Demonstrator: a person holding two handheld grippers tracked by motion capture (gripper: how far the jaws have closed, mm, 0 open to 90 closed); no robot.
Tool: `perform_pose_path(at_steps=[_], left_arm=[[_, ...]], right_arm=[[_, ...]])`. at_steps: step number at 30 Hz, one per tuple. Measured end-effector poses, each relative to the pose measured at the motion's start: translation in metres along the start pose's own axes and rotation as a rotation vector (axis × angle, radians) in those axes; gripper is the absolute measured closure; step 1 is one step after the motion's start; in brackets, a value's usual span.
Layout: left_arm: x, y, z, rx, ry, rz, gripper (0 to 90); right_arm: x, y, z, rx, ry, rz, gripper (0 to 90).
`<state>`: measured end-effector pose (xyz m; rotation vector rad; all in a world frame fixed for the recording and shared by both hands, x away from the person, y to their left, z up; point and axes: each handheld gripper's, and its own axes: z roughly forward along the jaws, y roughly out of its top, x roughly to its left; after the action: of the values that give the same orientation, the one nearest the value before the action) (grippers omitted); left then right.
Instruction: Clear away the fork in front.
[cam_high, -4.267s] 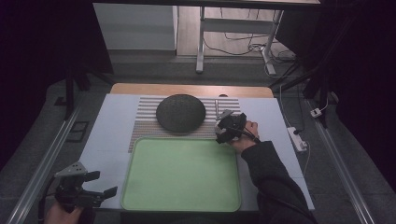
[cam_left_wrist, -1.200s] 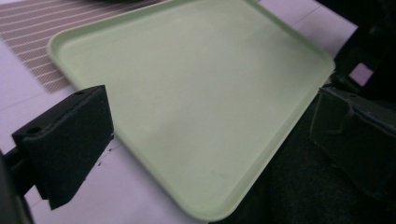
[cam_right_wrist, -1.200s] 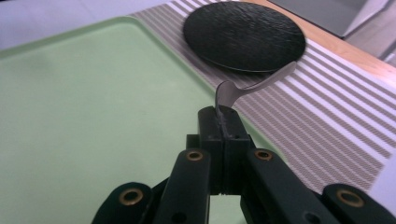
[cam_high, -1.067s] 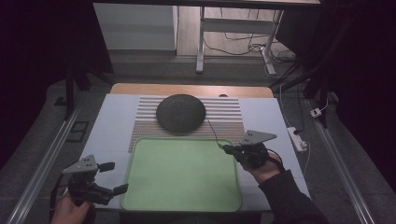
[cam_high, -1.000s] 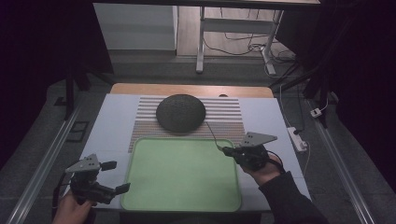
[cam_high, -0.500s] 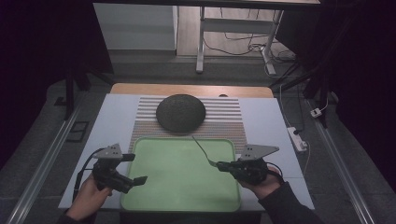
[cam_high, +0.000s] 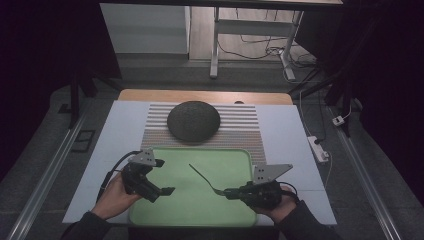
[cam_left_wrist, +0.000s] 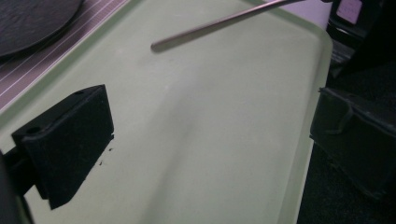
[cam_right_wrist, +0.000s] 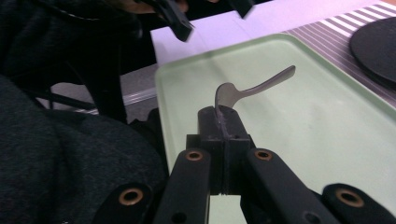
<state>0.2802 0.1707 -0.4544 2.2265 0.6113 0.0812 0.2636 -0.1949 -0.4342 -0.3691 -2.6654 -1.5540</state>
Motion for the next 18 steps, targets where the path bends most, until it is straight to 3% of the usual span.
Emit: perform_pose_path(at_steps=[6, 9, 11, 18], left_arm=[[0.003, 0.013, 0.012, 0.039, -0.055, 0.078, 0.0], [0.005, 0.024, 0.019, 0.078, -0.077, 0.144, 0.0], [0.006, 0.031, 0.026, 0.084, -0.117, 0.169, 0.0], [0.001, 0.045, 0.045, 0.126, -0.181, 0.27, 4.2]], right_arm=[[0.002, 0.001, 0.001, -0.012, 0.069, -0.003, 89.8], [0.003, 0.002, 0.002, -0.008, 0.091, -0.011, 89.8], [0.003, 0.003, 0.003, -0.003, 0.098, -0.021, 89.8], [0.004, 0.005, 0.004, -0.006, 0.136, -0.028, 89.8]])
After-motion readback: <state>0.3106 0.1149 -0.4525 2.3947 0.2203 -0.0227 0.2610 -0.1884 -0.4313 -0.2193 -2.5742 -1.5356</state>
